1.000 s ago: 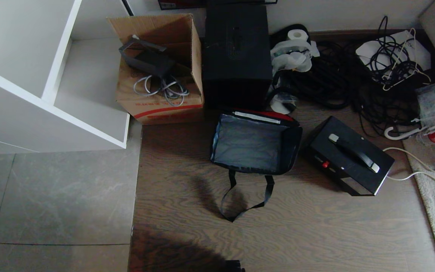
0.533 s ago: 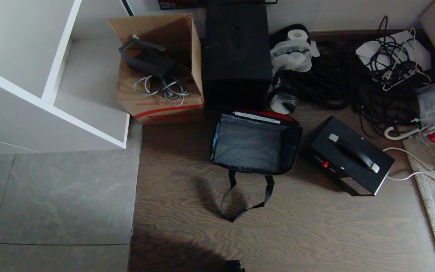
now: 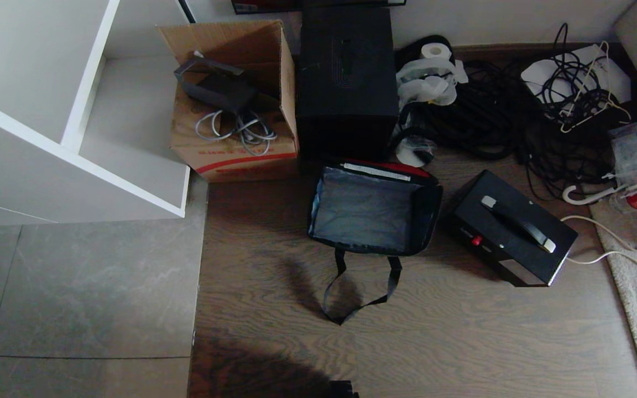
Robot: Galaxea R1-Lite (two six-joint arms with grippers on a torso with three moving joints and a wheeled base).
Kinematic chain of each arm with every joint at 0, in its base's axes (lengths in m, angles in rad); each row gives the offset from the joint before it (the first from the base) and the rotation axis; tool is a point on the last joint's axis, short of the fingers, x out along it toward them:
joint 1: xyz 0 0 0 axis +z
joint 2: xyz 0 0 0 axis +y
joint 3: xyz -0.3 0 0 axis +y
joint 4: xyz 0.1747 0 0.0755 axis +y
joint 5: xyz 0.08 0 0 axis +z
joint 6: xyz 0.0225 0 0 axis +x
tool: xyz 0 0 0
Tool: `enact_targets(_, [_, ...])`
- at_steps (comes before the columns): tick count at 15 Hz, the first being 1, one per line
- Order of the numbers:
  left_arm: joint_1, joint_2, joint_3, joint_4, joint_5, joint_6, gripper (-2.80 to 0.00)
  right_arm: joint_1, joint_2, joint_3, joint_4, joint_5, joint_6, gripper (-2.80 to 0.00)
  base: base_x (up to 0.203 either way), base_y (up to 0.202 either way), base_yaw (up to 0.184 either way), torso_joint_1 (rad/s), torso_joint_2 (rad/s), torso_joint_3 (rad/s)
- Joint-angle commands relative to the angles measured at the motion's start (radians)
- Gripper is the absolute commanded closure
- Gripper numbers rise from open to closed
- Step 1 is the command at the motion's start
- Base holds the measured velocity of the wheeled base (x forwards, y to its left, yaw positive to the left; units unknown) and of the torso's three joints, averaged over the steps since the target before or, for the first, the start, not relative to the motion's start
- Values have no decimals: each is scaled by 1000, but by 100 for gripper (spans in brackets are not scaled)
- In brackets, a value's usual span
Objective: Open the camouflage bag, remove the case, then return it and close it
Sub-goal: Grip the handle again
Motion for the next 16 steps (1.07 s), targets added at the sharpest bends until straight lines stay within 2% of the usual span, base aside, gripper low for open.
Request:
enact_targets(1, [0, -2, 9, 0, 1, -1, 0, 1, 5, 0, 3, 1, -6, 0, 0, 0, 0, 0, 0, 0])
enact_targets(7, [0, -1, 9, 0, 1, -1, 0, -1, 8, -7, 24, 1, -8, 0, 0, 0, 0, 0, 0, 0])
enact_targets(9, [0, -2, 9, 0, 1, -1, 0, 1, 77, -52, 51, -4, 6, 0, 0, 0, 0, 0, 0, 0])
enact_targets(13, [0, -2, 9, 0, 1, -1, 0, 55, 512, -292, 159, 5, 74, 0, 0, 0, 0, 0, 0, 0])
enact_targets(16, [0, 0, 9, 0, 1, -1, 0, 79, 929, -549, 184, 11, 153, 0, 0, 0, 0, 0, 0, 0])
